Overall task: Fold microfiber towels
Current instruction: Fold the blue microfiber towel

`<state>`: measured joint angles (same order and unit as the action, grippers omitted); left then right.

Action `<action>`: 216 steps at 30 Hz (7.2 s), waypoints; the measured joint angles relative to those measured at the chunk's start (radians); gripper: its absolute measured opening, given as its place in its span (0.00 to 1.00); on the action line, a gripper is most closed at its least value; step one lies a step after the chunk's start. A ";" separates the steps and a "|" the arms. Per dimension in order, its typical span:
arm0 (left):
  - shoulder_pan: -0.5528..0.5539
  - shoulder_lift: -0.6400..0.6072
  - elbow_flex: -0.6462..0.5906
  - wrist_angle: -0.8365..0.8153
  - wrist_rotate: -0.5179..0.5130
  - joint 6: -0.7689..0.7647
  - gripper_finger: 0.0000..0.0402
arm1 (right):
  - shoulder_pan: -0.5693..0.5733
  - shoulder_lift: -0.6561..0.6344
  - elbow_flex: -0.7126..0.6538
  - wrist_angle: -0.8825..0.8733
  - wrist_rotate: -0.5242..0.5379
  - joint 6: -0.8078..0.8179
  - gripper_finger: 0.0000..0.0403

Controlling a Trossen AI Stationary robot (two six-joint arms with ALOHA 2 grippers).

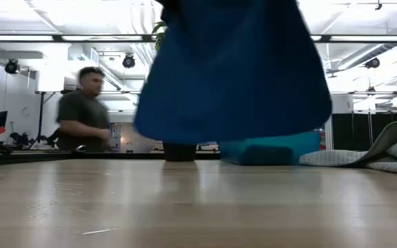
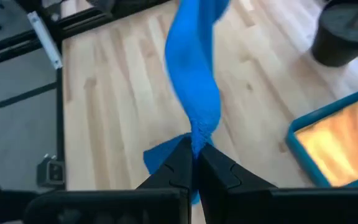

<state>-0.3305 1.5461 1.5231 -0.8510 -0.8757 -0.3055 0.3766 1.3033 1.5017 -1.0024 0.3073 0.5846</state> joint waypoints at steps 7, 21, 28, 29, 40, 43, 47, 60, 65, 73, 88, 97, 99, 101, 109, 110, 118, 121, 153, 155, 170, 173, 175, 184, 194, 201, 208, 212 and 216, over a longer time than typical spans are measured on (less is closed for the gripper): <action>0.025 -0.157 -0.050 -0.025 0.063 0.055 0.00 | -0.033 0.007 0.000 0.049 0.008 0.006 0.02; -0.205 -0.269 -0.266 0.069 0.600 -0.264 0.00 | 0.192 0.187 -0.027 0.247 -0.124 0.242 0.02; -0.354 -0.252 -0.297 0.331 0.627 -0.338 0.00 | 0.255 0.251 -0.050 0.395 -0.217 0.279 0.02; -0.352 -0.246 -0.312 0.308 0.612 -0.348 0.00 | 0.246 0.256 -0.066 0.379 -0.217 0.276 0.02; -0.188 -0.230 -0.678 0.450 0.596 -0.369 0.00 | 0.043 0.263 -0.427 0.481 -0.275 0.252 0.02; -0.120 -0.230 -0.763 0.546 0.605 -0.361 0.00 | -0.020 0.263 -0.508 0.518 -0.281 0.236 0.02; -0.037 -0.229 -0.852 0.662 0.610 -0.313 0.00 | -0.105 0.264 -0.572 0.550 -0.288 0.217 0.02; 0.204 -0.218 -0.906 0.734 0.606 -0.009 0.07 | -0.324 0.305 -0.576 0.527 -0.272 0.155 0.07; 0.311 -0.245 -0.908 0.738 0.594 0.071 0.27 | -0.377 0.257 -0.576 0.519 -0.184 0.155 0.18; 0.401 -0.308 -0.908 0.739 0.883 0.119 0.53 | -0.304 0.171 -0.573 0.596 -0.209 0.071 0.33; -0.155 -0.286 -0.953 0.699 1.034 0.367 0.54 | 0.206 0.377 -0.555 1.049 -0.178 0.058 0.36; -0.298 -0.122 -0.945 0.847 0.864 0.375 0.54 | 0.269 0.585 -0.391 1.002 -0.177 -0.149 0.45; -0.298 -0.068 -0.937 0.842 0.861 0.375 0.54 | 0.268 0.615 -0.347 0.937 -0.175 -0.187 0.49; -0.298 -0.022 -0.920 0.838 0.855 0.374 0.54 | 0.265 0.644 -0.312 0.846 -0.174 -0.201 0.52; -0.299 0.032 -0.875 0.849 0.838 0.439 0.54 | 0.269 0.682 -0.263 0.618 -0.175 -0.153 0.59; -0.299 0.032 -0.875 0.849 0.835 0.444 0.54 | 0.269 0.682 -0.267 0.605 -0.175 -0.139 0.59; -0.294 0.075 -0.879 0.853 0.835 0.435 0.44 | 0.269 0.678 -0.282 0.554 -0.167 -0.122 0.55; -0.287 0.102 -0.879 0.862 0.844 0.415 0.31 | 0.269 0.678 -0.289 0.558 -0.167 -0.123 0.51; -0.281 -0.163 -0.878 0.827 0.992 0.191 0.00 | 0.317 0.582 -0.197 0.651 -0.310 -0.050 0.02; -0.269 -0.173 -0.879 0.826 0.983 0.211 0.00 | 0.317 0.582 -0.198 0.622 -0.307 -0.050 0.02; -0.050 -0.216 -0.879 0.788 0.987 0.321 0.00 | 0.310 0.470 -0.314 0.538 -0.143 0.122 0.02; 0.010 -0.208 -0.882 0.785 1.008 0.321 0.00 | 0.309 0.425 -0.385 0.558 -0.138 0.163 0.02; 0.045 -0.204 -0.882 0.791 1.016 0.324 0.00 | 0.305 0.393 -0.435 0.575 -0.138 0.183 0.02; 0.150 -0.204 -0.888 0.790 1.032 0.348 0.00 | 0.247 0.271 -0.592 0.598 -0.123 0.227 0.02; 0.175 -0.158 -0.890 0.790 1.033 0.346 0.00 | 0.133 0.260 -0.641 0.671 -0.139 0.140 0.02; 0.190 -0.109 -0.889 0.789 0.981 0.340 0.00 | 0.114 0.262 -0.686 0.669 -0.202 0.142 0.02; 0.208 -0.081 -0.886 0.794 0.819 0.297 0.00 | 0.113 0.262 -0.718 0.668 -0.198 0.205 0.02; 0.219 -0.082 -0.886 0.794 0.765 0.276 0.00 | 0.113 0.262 -0.721 0.663 -0.169 0.245 0.02; 0.220 -0.093 -0.886 0.789 0.777 0.285 0.02 | 0.113 0.257 -0.721 0.649 -0.108 0.271 0.06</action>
<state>-0.1104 1.4526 0.6369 -0.0620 -0.0983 -0.0209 0.4900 1.5601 0.7803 -0.3533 0.1995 0.8560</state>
